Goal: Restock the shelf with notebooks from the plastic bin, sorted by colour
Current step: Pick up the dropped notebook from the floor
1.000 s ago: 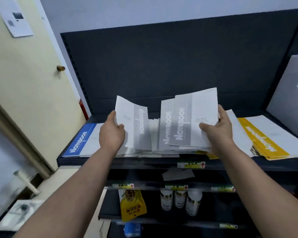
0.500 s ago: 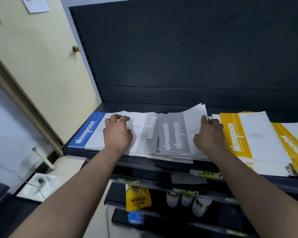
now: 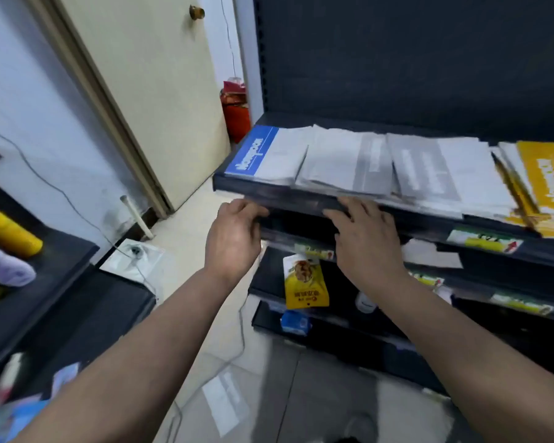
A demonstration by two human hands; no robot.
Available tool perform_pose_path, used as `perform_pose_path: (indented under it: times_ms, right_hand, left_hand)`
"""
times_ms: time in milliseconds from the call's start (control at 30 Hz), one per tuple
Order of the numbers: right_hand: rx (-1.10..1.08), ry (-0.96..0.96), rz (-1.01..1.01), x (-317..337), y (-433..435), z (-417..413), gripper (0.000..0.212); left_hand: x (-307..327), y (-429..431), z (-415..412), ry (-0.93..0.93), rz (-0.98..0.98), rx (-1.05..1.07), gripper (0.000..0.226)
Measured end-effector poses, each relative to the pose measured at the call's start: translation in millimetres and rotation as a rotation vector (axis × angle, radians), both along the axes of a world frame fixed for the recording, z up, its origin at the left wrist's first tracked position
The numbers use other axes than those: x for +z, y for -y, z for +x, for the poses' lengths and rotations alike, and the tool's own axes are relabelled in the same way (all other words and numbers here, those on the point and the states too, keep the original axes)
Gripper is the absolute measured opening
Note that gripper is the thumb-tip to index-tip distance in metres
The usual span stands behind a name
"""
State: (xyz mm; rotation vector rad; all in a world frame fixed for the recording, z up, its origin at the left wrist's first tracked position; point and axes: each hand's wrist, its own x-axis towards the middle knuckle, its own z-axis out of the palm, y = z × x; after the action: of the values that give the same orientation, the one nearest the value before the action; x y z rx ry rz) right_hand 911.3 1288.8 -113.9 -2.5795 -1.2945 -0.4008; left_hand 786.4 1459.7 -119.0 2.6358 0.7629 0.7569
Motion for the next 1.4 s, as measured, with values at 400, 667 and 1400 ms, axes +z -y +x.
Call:
perform_pose_path:
  times_ms: [400,667,1400]
  right_hand:
    - [0.081,-0.322,-0.539,-183.4,-49.3,-170.8,0.048]
    - [0.154,-0.449,-0.777,-395.4,-74.8,-212.0,0.045]
    - [0.349,-0.495,-0.752,-776.2,-144.0,-167.2,0.049]
  left_hand:
    - [-202.5,-45.7,-216.6,-0.566,-0.536,0.313,0.040]
    - [-413.5,-48.7,-275.4,-0.718,-0.747,0.497,0.041]
    - [-862.8,-46.5,-229.1,-0.504,-1.136,1.158,0.075]
